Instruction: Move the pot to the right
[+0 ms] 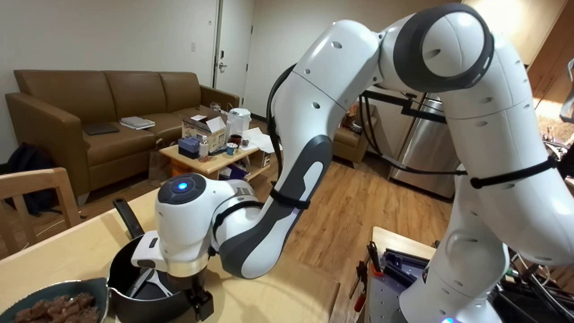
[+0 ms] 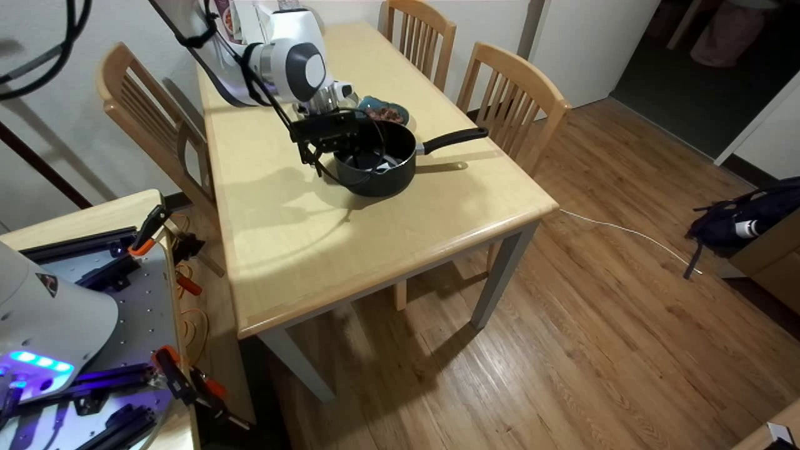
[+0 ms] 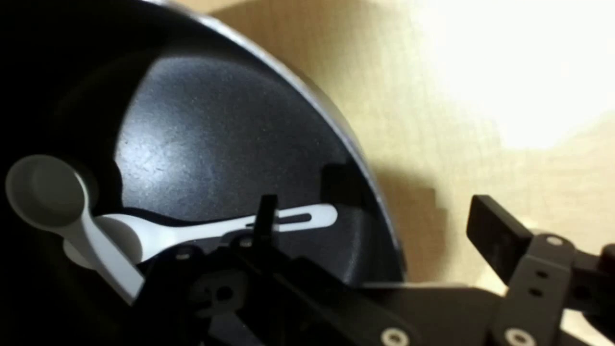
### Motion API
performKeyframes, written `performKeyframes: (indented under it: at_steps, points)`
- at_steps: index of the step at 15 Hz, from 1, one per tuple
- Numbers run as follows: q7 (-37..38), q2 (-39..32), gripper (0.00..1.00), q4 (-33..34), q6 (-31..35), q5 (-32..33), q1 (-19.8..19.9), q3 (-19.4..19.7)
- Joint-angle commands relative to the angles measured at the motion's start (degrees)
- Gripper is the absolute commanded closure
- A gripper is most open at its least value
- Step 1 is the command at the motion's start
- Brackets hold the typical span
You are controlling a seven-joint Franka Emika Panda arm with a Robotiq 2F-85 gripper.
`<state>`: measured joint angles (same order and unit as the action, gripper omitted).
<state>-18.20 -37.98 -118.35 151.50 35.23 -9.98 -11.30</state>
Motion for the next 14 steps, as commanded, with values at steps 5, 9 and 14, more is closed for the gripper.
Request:
performKeyframes:
  at_steps: [5, 9, 14]
  points:
    - [9.8, -2.07, 0.0, -2.54, 13.68, -5.66, -4.18, 5.39]
    - [14.51, -1.43, 0.0, -2.7, 12.79, -4.91, -9.19, 10.44]
    - [12.06, 17.55, 0.0, -6.37, -7.31, -12.32, -7.35, 3.97]
